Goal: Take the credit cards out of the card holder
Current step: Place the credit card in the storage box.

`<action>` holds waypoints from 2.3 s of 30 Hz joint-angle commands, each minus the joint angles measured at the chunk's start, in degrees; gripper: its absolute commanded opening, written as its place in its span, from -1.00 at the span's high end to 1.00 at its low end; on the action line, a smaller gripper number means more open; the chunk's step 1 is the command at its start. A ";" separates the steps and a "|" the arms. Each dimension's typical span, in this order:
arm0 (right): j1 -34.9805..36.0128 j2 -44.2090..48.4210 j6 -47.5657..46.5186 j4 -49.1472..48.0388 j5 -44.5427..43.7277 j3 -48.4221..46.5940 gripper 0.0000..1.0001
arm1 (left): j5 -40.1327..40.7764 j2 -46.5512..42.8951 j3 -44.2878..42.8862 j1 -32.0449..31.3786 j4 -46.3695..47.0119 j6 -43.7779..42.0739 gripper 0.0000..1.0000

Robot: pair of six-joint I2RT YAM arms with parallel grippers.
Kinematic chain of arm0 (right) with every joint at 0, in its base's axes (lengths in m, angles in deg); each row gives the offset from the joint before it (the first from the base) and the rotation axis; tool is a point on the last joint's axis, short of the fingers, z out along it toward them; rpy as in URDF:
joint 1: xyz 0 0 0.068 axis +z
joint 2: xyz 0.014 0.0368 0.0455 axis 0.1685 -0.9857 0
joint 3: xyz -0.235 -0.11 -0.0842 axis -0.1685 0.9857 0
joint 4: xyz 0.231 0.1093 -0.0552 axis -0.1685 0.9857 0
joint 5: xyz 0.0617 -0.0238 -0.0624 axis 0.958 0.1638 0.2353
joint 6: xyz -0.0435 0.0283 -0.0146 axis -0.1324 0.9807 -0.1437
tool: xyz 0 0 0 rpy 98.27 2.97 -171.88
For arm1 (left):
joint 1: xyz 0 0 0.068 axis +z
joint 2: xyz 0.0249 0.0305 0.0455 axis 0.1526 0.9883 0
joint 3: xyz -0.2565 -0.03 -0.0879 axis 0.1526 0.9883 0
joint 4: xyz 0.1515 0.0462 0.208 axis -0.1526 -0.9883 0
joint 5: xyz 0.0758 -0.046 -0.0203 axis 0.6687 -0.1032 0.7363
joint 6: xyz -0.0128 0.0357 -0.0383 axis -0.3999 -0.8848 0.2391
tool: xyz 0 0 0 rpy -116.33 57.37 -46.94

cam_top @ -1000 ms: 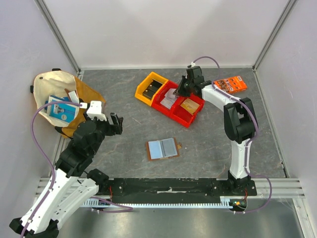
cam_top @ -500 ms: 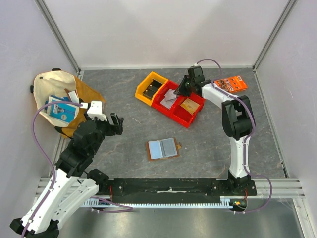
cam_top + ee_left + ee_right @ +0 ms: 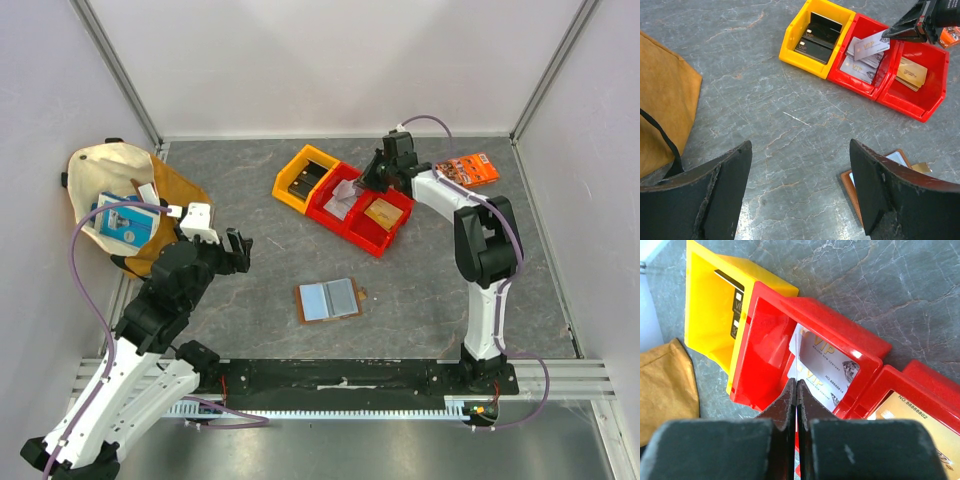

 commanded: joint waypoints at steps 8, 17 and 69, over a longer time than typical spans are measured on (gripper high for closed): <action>-0.44 8.17 14.65 -23.90 -4.15 15.71 1.00 | -0.17 0.05 0.22 0.34 1.51 1.09 -0.67; -0.17 8.35 22.92 -35.61 -8.55 22.85 1.00 | -0.43 0.14 0.30 0.42 1.42 1.18 -0.66; 11.94 35.05 -12.40 -7.40 -5.74 29.86 -0.54 | -21.94 9.80 -0.84 0.25 2.03 12.76 -0.65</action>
